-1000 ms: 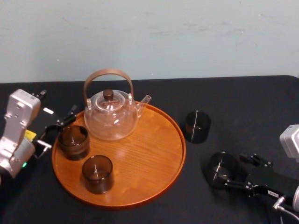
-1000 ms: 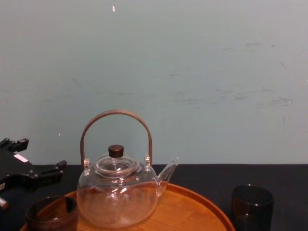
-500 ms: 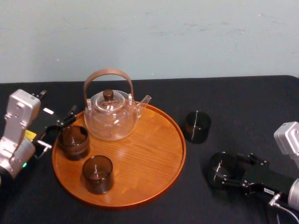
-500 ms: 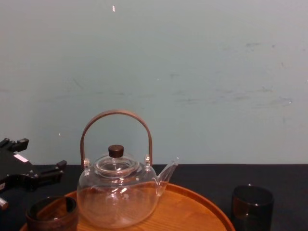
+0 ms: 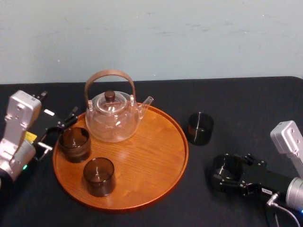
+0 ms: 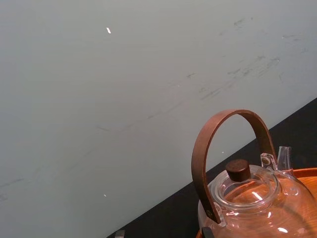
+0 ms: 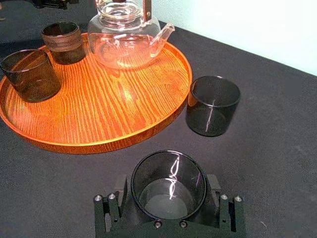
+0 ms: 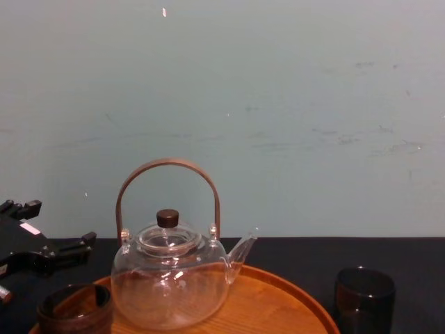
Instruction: Pick up the glass from the table and place it on the tray.
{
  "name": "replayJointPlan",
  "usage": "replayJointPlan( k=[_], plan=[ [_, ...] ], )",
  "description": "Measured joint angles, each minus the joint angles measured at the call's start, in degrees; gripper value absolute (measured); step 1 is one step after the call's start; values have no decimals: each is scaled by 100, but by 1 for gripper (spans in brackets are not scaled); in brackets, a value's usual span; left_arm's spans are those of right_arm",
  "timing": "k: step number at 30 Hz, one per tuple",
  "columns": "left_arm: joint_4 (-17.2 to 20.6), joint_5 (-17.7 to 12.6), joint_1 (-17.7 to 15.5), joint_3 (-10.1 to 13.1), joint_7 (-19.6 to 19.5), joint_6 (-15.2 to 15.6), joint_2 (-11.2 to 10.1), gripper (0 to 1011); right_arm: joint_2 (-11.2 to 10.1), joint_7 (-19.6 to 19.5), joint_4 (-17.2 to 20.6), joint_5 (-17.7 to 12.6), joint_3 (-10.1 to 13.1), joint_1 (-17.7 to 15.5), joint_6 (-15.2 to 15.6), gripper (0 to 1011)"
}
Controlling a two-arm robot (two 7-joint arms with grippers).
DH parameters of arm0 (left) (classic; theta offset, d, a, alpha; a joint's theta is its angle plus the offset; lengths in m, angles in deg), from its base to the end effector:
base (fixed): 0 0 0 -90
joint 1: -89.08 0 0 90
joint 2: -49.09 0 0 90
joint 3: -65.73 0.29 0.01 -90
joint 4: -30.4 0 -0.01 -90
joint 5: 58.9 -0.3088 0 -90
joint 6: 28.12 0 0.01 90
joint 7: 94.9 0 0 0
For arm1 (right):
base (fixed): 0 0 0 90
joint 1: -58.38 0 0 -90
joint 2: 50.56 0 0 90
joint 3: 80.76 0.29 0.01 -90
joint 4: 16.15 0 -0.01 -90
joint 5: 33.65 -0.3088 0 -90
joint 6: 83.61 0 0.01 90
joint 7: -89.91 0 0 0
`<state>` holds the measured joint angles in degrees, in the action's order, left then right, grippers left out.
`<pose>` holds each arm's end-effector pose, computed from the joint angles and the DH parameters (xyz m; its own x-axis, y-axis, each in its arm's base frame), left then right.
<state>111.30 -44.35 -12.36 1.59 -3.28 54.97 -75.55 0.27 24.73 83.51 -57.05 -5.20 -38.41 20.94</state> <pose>0.3581 0.0827 -0.3022 0.2922 0.8803 0.3737 -0.9553 0.2873 0.0700 0.2843 -0.0933 -0.2803 0.6681 -0.7433 0.0334 0.6809 0.5927 -0.4303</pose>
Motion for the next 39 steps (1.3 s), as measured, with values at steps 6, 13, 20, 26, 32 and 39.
replayJointPlan(
  k=[6,13,20,26,32,39],
  plan=[
    [0,0,0,0,0,0,0,1001,-12,-13,-29,43,-86,78,14,1002],
    [0,0,0,0,0,0,0,1001,-13,-18,-28,52,-83,76,14,1002],
    [0,0,0,0,0,0,0,1001,-10,-17,-25,48,-71,66,14,961],
    [0,0,0,0,0,0,0,1001,-10,-14,-23,43,-65,62,12,892],
    [0,0,0,0,0,0,0,1001,-10,-12,-19,40,-62,59,11,892],
    [0,0,0,0,0,0,0,1001,-10,-12,-19,37,-58,55,8,892]
  ],
)
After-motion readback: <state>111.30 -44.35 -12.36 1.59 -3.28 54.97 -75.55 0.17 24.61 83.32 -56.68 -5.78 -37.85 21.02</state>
